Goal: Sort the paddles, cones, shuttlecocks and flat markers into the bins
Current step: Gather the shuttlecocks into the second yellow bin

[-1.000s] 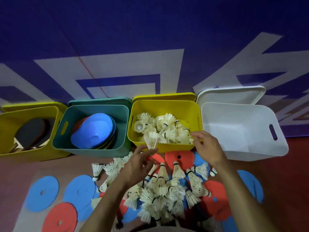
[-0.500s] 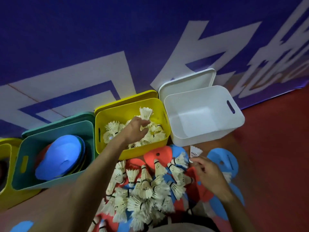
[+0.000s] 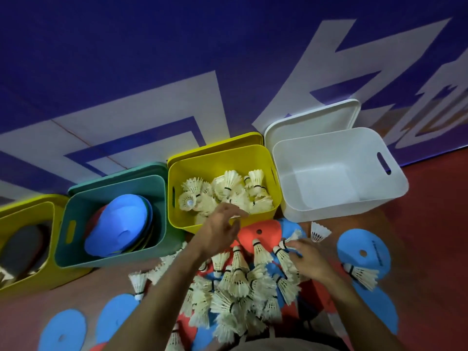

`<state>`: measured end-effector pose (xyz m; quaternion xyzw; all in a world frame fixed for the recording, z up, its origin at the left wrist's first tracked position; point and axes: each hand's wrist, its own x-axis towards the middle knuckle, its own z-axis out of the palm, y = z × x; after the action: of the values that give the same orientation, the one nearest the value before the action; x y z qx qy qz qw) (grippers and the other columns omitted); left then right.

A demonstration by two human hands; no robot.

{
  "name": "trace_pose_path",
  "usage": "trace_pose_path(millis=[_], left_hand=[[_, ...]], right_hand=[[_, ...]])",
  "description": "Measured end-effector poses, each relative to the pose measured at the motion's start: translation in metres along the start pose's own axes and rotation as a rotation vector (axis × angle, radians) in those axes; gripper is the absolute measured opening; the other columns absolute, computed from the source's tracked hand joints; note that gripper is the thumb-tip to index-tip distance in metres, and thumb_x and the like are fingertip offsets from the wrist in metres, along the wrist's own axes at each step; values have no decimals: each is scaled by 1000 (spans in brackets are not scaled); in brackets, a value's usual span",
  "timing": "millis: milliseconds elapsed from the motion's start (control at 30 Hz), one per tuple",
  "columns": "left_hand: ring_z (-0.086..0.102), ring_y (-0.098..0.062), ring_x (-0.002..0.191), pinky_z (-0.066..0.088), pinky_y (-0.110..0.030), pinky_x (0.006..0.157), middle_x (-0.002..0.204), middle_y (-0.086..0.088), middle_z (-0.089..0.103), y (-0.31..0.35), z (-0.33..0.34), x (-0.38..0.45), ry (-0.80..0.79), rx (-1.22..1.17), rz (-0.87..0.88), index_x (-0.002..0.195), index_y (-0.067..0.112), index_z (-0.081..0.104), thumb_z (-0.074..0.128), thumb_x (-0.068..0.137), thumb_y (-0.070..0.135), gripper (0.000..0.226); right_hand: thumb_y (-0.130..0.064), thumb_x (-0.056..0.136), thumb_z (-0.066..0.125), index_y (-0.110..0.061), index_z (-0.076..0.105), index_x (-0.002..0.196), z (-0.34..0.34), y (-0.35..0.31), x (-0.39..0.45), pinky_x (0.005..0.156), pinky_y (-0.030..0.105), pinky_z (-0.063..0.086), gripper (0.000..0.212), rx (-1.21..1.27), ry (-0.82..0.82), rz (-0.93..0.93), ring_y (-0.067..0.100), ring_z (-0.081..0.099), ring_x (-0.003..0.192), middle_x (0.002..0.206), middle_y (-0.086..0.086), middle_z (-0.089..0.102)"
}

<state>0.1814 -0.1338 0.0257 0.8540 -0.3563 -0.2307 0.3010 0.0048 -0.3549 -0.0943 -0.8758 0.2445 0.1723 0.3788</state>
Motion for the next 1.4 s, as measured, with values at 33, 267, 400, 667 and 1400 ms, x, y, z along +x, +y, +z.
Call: trace_pose_path(millis=[33,267,400,667,1400], left_hand=[[61,-4,89,54,-25,81,128,6,48,1,8,-13,-17,-23,10,122,29,63,53,99,20,27],[63,-7,91,48,-16,81,126,3,50,3,65,-41,-131,7,16,120,24,66,51,94,16,31],[67,-20,95,54,-32,84,135,1,49,7,91,-25,-227,157,72,127,23,62,52,93,21,36],[66,-34,102,56,-43,79,104,-11,73,24,161,11,-418,556,330,84,23,77,58,75,22,20],[59,-34,101,53,-44,85,130,-10,62,70,150,-21,-118,428,-88,129,12,59,43,76,29,57]], right_hand=[[-26,90,56,-12,72,113,4,-5,6,96,32,47,32,-13,-18,4,24,62,111,117,7,66],[-14,95,55,-10,72,117,-8,-15,-1,96,23,41,27,57,154,-33,21,62,113,120,4,69],[-15,96,53,-13,68,119,-24,7,-34,93,25,44,28,162,208,-14,16,61,109,117,1,64],[-21,88,47,-15,74,107,-36,53,-104,95,42,49,34,317,382,-5,23,64,102,107,2,72],[-19,100,44,-18,63,127,-96,51,-126,97,16,35,33,22,77,-229,13,46,117,123,-8,57]])
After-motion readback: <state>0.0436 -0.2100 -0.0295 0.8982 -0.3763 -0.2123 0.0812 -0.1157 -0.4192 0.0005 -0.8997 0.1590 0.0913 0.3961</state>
